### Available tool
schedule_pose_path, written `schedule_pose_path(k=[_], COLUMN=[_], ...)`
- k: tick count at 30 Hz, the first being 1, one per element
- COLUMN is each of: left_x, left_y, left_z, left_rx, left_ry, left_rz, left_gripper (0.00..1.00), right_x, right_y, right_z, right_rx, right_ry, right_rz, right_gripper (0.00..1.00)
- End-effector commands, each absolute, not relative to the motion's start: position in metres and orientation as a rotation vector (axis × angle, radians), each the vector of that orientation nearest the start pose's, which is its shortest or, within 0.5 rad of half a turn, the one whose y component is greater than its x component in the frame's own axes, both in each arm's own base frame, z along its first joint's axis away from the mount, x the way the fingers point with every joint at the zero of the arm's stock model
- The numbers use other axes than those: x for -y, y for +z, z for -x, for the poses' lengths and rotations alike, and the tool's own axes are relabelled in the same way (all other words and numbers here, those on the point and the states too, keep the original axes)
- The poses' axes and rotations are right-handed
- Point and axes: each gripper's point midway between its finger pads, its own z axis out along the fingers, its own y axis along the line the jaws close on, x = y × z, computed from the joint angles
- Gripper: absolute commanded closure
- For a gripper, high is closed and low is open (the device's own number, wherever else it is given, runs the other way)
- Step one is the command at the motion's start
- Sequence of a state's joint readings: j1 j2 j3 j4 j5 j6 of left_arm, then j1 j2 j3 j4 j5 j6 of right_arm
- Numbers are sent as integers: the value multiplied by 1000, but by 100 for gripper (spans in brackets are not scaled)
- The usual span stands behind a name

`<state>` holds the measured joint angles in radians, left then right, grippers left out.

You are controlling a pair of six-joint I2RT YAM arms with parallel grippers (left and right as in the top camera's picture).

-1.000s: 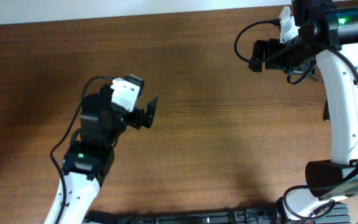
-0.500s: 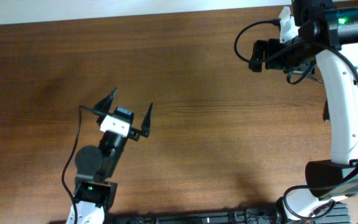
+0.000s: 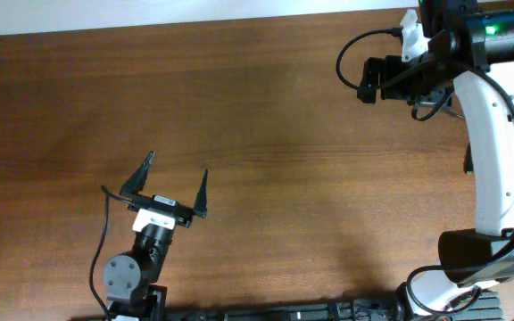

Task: Untangle cables

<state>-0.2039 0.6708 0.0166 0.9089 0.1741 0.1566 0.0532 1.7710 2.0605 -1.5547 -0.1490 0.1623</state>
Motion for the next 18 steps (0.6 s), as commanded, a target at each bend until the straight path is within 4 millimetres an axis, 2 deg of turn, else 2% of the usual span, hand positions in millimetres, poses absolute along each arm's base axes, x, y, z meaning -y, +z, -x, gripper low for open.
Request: schedule_pose_path(k=[1,5,18], left_x=[72,60,50], left_y=[218,189,164], left_z=[-272,-273,-255], left_rx=[-1357,-1494,-1603], left_ry=[-99,-52,-24], left_rz=[-332,-298,-289], left_gripper=[0,1,1], right_x=[-48,-48,-48], right_y=[269,269,269], right_z=[-360,-360,-360], right_rx=[-2837,-2837,-2837], right_ry=[269,269,269], right_rz=[-128,-129,-128], right_gripper=[1,1,1])
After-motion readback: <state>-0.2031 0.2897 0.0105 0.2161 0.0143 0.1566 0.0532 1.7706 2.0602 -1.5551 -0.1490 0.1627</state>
